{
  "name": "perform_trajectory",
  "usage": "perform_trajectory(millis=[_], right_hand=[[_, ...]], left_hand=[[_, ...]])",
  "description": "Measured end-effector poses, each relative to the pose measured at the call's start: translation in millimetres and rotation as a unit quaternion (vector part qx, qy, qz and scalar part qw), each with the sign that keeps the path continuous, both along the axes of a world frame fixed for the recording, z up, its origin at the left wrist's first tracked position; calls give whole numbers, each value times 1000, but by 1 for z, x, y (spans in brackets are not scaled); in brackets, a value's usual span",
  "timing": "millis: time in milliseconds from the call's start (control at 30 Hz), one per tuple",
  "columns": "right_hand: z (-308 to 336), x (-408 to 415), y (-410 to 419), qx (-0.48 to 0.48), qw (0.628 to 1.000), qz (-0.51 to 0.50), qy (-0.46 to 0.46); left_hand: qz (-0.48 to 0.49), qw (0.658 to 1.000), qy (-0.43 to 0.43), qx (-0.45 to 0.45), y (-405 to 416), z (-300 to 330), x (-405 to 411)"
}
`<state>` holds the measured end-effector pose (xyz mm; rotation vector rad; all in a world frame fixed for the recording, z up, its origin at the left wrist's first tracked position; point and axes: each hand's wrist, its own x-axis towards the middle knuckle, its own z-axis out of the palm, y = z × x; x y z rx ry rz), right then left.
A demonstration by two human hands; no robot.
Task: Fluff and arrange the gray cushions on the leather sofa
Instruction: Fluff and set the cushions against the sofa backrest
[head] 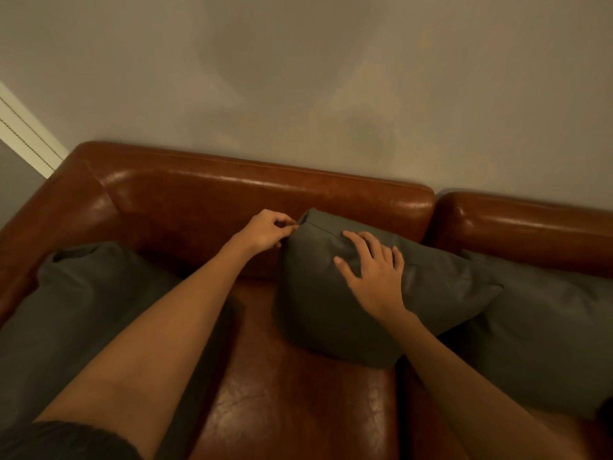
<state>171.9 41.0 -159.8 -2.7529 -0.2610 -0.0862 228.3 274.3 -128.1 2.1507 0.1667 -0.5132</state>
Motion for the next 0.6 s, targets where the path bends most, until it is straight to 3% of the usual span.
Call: perform_trajectory(millis=[167, 300, 600], right_hand=[[-1, -24, 0, 4, 999, -37, -38], [13, -24, 1, 4, 998, -60, -15], [25, -12, 36, 3, 996, 86, 35]], left_hand=[[-81, 996, -31, 31, -18, 7, 0], [-93, 995, -17, -23, -21, 4, -9], [-136, 991, 12, -4, -33, 11, -20]])
